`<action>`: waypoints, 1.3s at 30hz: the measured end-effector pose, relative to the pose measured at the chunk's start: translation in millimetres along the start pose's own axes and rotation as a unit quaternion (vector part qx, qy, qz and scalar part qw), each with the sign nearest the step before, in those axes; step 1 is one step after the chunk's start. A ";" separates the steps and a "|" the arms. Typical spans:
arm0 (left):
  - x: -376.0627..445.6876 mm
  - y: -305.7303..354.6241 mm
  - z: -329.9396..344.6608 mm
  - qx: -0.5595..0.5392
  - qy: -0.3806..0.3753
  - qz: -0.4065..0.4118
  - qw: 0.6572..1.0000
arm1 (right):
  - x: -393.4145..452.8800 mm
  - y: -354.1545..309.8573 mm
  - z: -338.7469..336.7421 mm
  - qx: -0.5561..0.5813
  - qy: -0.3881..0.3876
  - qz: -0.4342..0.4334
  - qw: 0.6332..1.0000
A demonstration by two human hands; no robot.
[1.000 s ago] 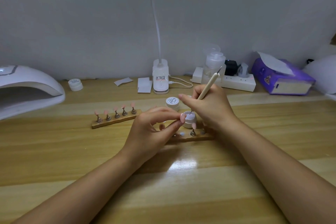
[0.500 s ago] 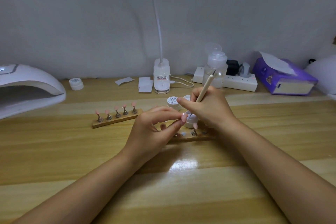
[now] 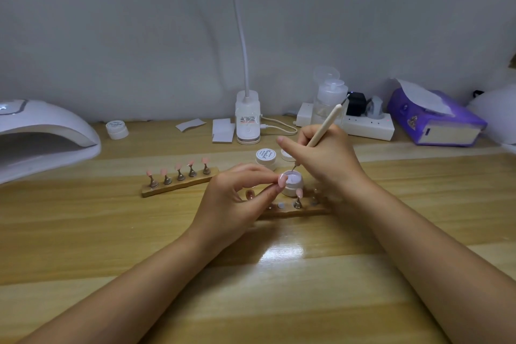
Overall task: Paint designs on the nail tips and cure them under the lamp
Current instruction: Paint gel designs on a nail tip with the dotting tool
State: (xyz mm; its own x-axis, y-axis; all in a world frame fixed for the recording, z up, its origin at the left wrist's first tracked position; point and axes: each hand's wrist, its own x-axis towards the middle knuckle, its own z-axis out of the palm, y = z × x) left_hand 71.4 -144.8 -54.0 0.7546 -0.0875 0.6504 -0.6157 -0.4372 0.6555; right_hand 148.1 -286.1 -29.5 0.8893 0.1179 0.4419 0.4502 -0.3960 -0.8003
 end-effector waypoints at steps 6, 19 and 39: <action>-0.1 0.1 -0.7 -0.001 0.010 -0.009 1.000 | 3.8 -5.3 -2.6 0.063 0.039 0.031 0.997; 0.4 0.7 -2.5 -0.042 0.011 -0.010 0.999 | -26.8 -36.0 -12.9 0.275 -0.026 0.035 0.961; -0.1 -3.2 -1.2 -0.039 0.011 0.030 0.999 | -39.1 -31.8 2.2 0.209 -0.010 -0.019 0.978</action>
State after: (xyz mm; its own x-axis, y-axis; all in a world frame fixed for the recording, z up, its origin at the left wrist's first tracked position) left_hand 73.1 -142.3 -55.7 0.7115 -0.0908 0.6968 -0.6758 -0.3601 0.6431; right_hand 99.2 -276.1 -22.2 0.8707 0.1447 0.4700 0.4730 0.0153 -0.8809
